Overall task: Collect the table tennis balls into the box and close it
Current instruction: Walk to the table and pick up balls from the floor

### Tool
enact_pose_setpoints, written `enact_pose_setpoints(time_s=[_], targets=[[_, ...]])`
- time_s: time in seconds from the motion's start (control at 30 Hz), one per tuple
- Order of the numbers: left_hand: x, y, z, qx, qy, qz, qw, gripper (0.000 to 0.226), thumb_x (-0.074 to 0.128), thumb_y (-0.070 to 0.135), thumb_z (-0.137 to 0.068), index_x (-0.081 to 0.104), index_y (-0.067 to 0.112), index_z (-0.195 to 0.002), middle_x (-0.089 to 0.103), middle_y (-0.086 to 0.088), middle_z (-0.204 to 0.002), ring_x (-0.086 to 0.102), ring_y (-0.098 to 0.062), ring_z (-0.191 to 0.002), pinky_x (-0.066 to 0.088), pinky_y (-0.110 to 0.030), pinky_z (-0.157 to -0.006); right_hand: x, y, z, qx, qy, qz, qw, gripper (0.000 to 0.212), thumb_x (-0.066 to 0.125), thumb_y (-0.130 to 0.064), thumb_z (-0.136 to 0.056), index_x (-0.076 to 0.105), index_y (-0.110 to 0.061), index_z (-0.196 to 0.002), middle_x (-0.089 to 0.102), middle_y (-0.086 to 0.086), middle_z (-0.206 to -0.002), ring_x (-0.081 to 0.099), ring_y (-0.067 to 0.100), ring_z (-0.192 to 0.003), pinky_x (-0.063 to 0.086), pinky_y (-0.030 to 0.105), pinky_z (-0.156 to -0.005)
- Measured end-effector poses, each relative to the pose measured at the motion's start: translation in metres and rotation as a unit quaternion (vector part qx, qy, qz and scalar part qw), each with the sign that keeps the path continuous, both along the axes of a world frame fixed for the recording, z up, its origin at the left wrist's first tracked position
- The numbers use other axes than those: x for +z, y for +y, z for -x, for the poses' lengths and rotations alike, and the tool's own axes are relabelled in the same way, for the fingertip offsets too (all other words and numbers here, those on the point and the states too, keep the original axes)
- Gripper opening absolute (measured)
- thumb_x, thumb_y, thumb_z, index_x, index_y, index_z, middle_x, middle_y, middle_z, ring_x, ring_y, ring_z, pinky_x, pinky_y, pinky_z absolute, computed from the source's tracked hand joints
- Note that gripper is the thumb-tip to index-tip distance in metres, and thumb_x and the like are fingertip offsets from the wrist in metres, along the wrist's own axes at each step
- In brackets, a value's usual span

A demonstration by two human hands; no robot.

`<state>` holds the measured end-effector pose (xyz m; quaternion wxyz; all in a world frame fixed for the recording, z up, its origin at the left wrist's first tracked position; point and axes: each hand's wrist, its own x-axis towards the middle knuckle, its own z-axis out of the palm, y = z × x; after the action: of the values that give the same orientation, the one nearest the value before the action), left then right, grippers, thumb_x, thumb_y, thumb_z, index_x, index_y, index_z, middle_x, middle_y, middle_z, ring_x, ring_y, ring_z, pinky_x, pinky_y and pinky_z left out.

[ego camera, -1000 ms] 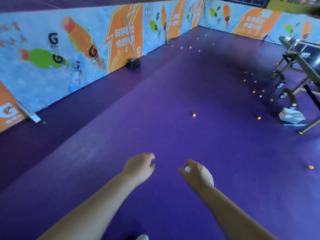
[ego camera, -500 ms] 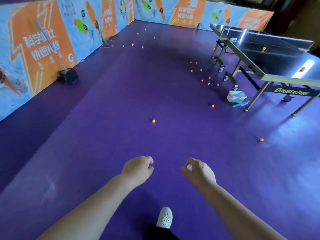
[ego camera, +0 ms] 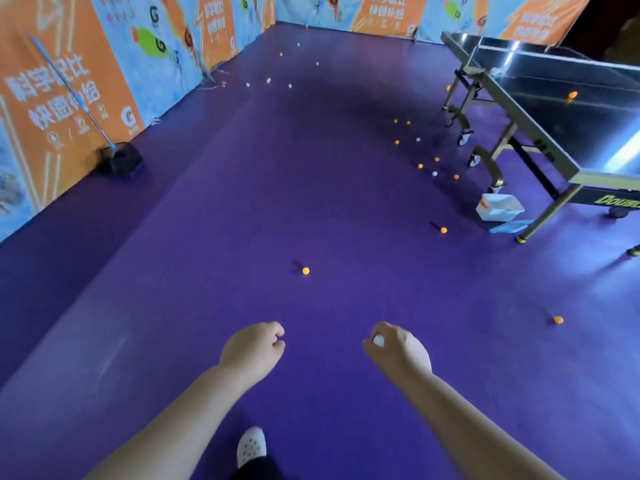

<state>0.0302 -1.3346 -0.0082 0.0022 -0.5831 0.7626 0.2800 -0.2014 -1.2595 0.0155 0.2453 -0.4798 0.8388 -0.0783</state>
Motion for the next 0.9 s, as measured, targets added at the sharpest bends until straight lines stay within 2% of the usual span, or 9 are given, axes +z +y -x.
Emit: enact_pose_setpoints(time_s=[0.37,0.6,0.77,0.9], targets=[[-0.022,-0.259,0.065,-0.064,-0.029,-0.012,0.997,0.027,0.042,0.025,-0.095,0.055,0.02,-0.119,0.061,0.007,-0.12,0.06,-0.017,-0.101,0.047,-0.028,-0.078,-0.015,-0.219,0.052,-0.071,0.005,-0.019,0.997,0.012,0.05,-0.033,-0.083,0.055,-0.023,-0.083,0.057,-0.007,-0.072,0.051,0.015,-0.055,0.036,0.023,-0.048],[-0.05,-0.377,0.136,-0.096,-0.056,-0.035,0.993,0.025,0.043,0.024,-0.094,0.056,0.021,-0.114,0.063,0.006,-0.113,0.059,-0.019,-0.098,0.049,-0.031,-0.079,-0.028,-0.321,0.112,-0.123,-0.006,-0.036,0.992,0.013,0.048,-0.031,-0.08,0.056,-0.02,-0.082,0.059,-0.005,-0.076,0.05,0.018,-0.057,0.035,0.024,-0.048],[-0.088,-0.451,0.199,-0.103,-0.081,-0.059,0.99,0.025,0.043,0.024,-0.094,0.055,0.021,-0.116,0.062,0.007,-0.117,0.06,-0.018,-0.1,0.05,-0.031,-0.081,-0.061,-0.402,0.179,-0.107,-0.026,-0.058,0.992,0.014,0.049,-0.031,-0.081,0.057,-0.02,-0.085,0.061,-0.004,-0.083,0.057,0.021,-0.07,0.039,0.026,-0.053],[-0.124,-0.506,0.248,-0.046,-0.099,-0.083,0.99,0.027,0.045,0.023,-0.093,0.056,0.024,-0.119,0.06,0.007,-0.122,0.06,-0.017,-0.104,0.048,-0.029,-0.081,-0.097,-0.474,0.241,-0.057,-0.04,-0.095,0.993,0.014,0.047,-0.032,-0.084,0.056,-0.02,-0.088,0.059,-0.006,-0.086,0.058,0.02,-0.074,0.038,0.026,-0.055]])
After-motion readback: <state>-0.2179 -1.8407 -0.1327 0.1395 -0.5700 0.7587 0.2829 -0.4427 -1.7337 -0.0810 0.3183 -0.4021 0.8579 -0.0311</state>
